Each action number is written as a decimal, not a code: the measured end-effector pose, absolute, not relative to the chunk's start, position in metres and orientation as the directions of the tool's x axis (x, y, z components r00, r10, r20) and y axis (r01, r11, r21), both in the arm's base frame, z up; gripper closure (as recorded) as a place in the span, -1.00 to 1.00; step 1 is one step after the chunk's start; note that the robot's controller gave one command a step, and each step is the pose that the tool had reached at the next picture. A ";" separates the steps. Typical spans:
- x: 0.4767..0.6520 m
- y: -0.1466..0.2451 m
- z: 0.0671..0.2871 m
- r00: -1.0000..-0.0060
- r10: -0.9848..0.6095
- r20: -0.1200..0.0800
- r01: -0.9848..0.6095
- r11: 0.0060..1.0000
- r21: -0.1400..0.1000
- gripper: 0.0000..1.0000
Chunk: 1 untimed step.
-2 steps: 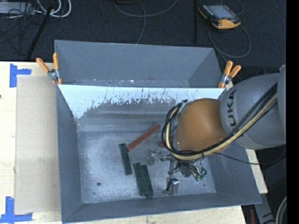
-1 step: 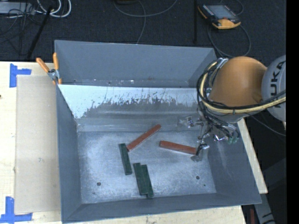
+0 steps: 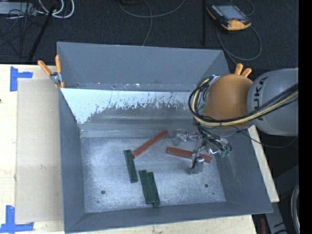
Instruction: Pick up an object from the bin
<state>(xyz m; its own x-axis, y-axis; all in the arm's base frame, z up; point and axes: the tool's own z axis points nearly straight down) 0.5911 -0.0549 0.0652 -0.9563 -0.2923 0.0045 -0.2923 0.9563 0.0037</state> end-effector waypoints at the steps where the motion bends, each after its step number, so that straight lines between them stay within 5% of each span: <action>1: 0.593 -0.055 0.070 -0.957 -0.290 -0.001 -0.290 0.957 0.001 1.00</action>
Offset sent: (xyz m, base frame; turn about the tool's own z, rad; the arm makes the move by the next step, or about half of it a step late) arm 0.0000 0.0000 0.0000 0.0000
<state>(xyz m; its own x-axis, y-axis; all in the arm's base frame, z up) 0.5928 -0.0550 0.0698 -0.9569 -0.2905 -0.0012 -0.2905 0.9569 0.0015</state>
